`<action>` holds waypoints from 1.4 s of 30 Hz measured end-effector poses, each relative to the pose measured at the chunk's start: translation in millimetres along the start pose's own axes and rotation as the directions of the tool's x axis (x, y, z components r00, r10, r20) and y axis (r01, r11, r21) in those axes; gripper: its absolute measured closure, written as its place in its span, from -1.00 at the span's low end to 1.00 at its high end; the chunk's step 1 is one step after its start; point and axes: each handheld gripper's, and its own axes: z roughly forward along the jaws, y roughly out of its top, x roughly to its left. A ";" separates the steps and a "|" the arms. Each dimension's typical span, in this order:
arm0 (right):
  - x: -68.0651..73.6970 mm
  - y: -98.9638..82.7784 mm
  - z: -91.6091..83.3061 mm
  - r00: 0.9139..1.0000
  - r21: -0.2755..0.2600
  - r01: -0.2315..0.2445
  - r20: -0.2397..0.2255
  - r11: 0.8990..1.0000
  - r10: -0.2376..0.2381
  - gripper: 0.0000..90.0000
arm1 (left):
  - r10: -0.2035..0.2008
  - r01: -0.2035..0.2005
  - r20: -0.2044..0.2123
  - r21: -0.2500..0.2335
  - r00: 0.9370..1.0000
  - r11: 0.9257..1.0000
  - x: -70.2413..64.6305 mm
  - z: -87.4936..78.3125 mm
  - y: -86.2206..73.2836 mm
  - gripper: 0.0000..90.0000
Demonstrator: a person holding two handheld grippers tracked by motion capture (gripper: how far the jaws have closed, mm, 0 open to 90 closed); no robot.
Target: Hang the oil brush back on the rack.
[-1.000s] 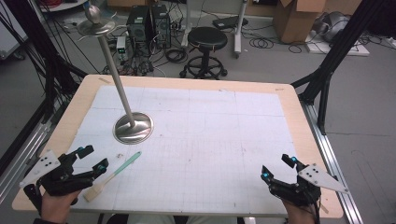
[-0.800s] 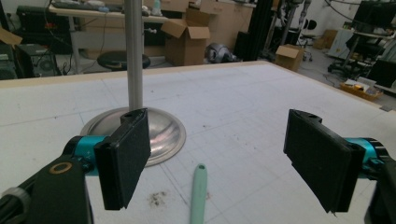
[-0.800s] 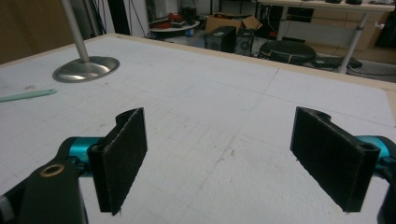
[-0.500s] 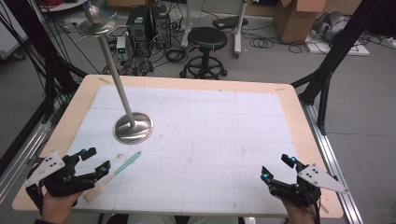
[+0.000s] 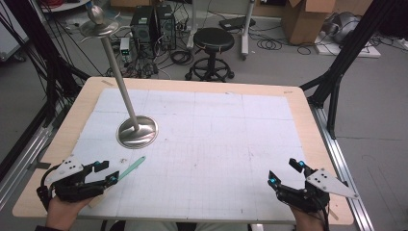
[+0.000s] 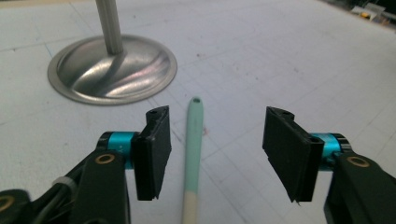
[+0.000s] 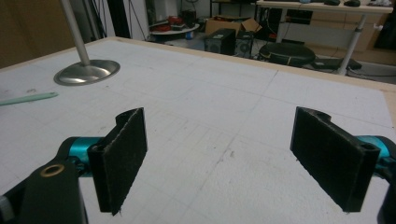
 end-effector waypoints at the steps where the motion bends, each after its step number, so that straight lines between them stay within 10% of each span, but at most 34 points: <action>1: -0.2 0.2 0.7 1.000 -0.001 -0.002 -0.001 1.000 0.002 -0.61 | 0.005 -0.005 -0.003 0.019 1.000 1.000 0.4 1.9 -1.5 0.03; 6: 1.1 0.7 1.7 1.000 0.001 0.008 -0.009 1.000 -0.008 -0.61 | 0.024 -0.021 -0.015 0.142 1.000 0.990 2.1 13.6 -8.2 0.18; 14: 0.5 0.5 0.8 1.000 0.002 0.007 -0.004 1.000 -0.007 -0.61 | 0.001 0.007 -0.040 0.212 0.999 0.977 7.4 23.5 -15.5 0.30; 30: 0.8 0.0 -0.2 1.000 0.005 0.004 0.002 1.000 -0.004 -0.61 | 0.145 -0.112 -0.083 0.310 0.986 0.944 -6.6 31.0 -13.1 0.79; 42: 1.0 -0.4 0.6 1.000 0.012 0.005 -0.002 1.000 -0.005 -0.61 | 0.036 -0.016 -0.075 0.259 0.997 0.966 -0.6 29.3 -12.5 0.81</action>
